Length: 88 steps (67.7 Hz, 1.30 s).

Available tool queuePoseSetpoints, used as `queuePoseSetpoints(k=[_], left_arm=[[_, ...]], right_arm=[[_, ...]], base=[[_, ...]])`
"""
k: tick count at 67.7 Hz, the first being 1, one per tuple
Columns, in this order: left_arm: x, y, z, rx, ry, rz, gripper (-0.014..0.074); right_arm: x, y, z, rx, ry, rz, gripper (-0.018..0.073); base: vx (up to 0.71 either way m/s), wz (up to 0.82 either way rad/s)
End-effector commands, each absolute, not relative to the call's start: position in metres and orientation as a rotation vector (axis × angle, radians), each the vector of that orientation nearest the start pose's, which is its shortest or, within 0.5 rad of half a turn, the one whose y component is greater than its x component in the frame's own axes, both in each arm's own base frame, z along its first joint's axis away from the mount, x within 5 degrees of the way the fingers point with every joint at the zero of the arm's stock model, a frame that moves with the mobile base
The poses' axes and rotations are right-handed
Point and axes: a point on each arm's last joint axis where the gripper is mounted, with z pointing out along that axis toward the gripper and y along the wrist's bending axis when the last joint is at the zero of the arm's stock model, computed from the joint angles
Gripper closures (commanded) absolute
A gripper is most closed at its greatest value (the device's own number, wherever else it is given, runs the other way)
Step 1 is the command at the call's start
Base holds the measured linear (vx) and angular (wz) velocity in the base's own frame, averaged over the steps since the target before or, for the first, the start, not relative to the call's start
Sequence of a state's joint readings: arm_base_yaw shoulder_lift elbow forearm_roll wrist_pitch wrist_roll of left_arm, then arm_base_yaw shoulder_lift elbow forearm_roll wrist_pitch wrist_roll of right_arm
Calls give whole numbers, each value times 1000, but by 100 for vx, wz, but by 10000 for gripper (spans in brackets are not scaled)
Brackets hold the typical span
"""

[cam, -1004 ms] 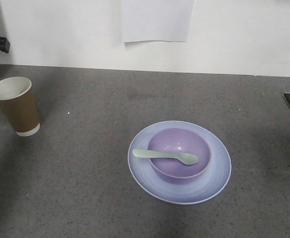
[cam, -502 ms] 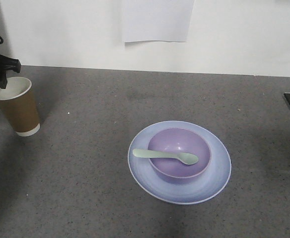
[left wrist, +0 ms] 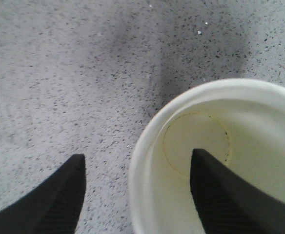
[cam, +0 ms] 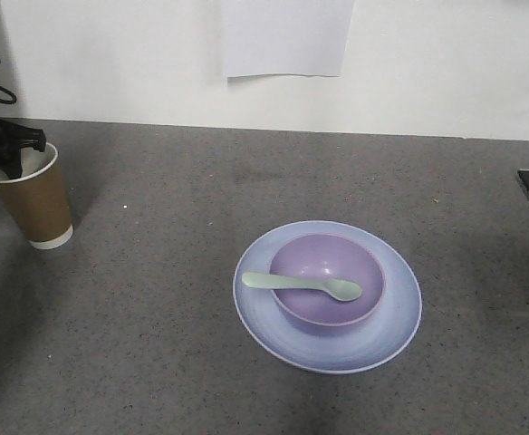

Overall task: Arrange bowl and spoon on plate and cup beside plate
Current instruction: 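Release the spoon and swing the left gripper over to the brown paper cup, then grasp the brown paper cup rim with the left gripper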

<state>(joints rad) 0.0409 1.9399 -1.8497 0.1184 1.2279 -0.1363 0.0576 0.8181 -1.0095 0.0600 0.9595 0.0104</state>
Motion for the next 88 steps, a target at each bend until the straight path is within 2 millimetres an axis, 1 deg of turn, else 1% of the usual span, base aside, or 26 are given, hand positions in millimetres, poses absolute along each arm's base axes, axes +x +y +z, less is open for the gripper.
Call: queuePoseSetpoints(k=[1,6,11,23,25,26,34,41,58,62,63,68,75,81,88], left_arm=[[415,26,334,-224,2681,126,176],[417,26,331,-223,2686,127,221],[418,26,329,-223,2689,127,290],[418,26,330,-190,2686,132,545],[417,26,331,-181,2683,132,600],[417,26,331,-177,2683,132,606],[413,23,341,-150,2661,88,605],[404,16,356,-108,2629,-1,604],[380,-12,388,53,2585,-351,604],[376,-17,394,88,2562,-409,604],[364,-38,408,162,2522,-457,604],[357,-50,407,205,2529,-472,604],[346,-68,398,297,2560,-487,604],[336,-80,390,331,2572,-501,604],[325,-90,385,365,2566,-511,604]], right_arm=[[143,12,402,-46,2149,96,-23],[143,12,402,-46,2149,96,-23],[143,12,402,-46,2149,96,-23],[143,12,402,-46,2149,96,-23],[143,12,402,-46,2149,96,-23],[143,12,402,-46,2149,96,-23],[143,12,402,-46,2149,96,-23],[143,12,402,-46,2149,96,-23],[143,12,402,-45,2148,96,-23],[143,12,402,-45,2148,96,-23],[143,12,402,-46,2149,96,-23],[143,12,402,-46,2149,96,-23],[143,12,402,-46,2149,96,-23],[143,12,402,-45,2147,96,-23],[143,12,402,-45,2146,96,-23]], base=[[0,0],[0,0],[0,0],[0,0],[0,0],[0,0],[0,0],[0,0],[0,0],[0,0],[0,0],[0,0],[0,0],[0,0],[0,0]])
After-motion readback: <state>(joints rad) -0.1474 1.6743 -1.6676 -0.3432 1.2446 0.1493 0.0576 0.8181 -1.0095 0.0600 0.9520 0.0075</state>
